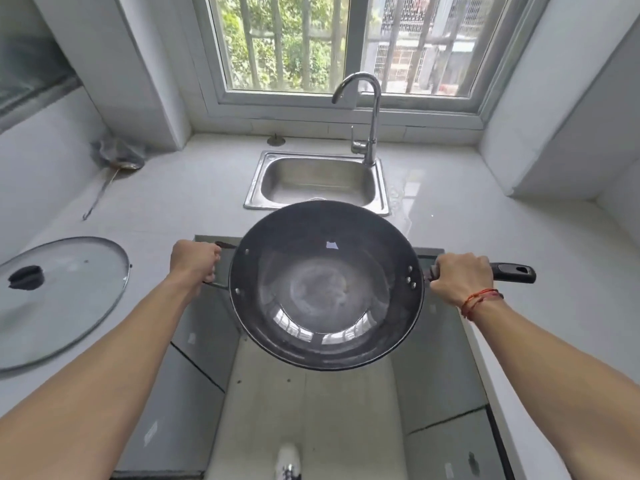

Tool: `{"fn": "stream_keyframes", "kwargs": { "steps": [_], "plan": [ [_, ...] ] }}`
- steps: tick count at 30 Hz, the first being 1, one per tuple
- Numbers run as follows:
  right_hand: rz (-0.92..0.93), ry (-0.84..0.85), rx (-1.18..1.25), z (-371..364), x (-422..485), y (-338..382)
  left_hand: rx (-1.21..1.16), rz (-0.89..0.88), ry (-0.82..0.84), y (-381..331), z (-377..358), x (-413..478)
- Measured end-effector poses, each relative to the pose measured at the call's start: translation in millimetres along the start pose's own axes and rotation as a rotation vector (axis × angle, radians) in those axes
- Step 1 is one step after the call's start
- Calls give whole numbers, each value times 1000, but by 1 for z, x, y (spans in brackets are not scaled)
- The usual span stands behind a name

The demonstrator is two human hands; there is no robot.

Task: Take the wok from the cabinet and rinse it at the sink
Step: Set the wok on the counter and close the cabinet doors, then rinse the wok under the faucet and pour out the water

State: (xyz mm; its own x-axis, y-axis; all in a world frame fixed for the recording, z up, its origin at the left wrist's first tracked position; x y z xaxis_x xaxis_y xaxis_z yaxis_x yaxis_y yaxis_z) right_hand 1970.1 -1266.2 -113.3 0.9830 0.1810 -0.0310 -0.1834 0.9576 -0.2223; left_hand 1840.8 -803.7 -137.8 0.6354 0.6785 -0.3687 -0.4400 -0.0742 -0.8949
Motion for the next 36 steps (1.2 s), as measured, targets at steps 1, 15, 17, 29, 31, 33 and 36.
{"fn": "stream_keyframes", "kwargs": {
  "steps": [1, 15, 17, 29, 31, 33, 36],
  "plan": [
    [3, -2, 5, 0, 13, 4, 0, 1, 0, -4, -3, 12],
    [-56, -6, -18, 18, 200, 74, 0, -1, 27, -87, -52, 212],
    [-71, 16, -21, 17, 219, 76, 9, 2, 25, -96, -61, 233],
    [-95, 46, -15, 15, 326, 81, 33, 39, 32, -129, -116, 324],
    [-78, 44, 7, 11, 347, 81, 33, 51, 23, -131, -126, 337],
    [-59, 46, 40, 5, 370, 80, 36, 71, 15, -132, -137, 351],
    [-50, 67, 46, -8, 403, 77, 40, 96, 1, -137, -155, 371]
  ]
}}
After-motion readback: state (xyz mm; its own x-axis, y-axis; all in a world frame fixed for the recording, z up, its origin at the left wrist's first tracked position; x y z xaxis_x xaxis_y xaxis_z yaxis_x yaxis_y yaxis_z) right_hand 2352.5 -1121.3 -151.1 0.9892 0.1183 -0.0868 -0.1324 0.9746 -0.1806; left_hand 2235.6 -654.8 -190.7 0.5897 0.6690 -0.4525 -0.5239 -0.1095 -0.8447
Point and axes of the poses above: each hand's wrist, its own x-axis towards the middle knuckle, its own z-axis out of the back of the hand, y = z × x, the point moved 8 cm from there along x, towards the middle knuckle, and after that the axes turned 3 degrees about z, right-handed, at the moved point
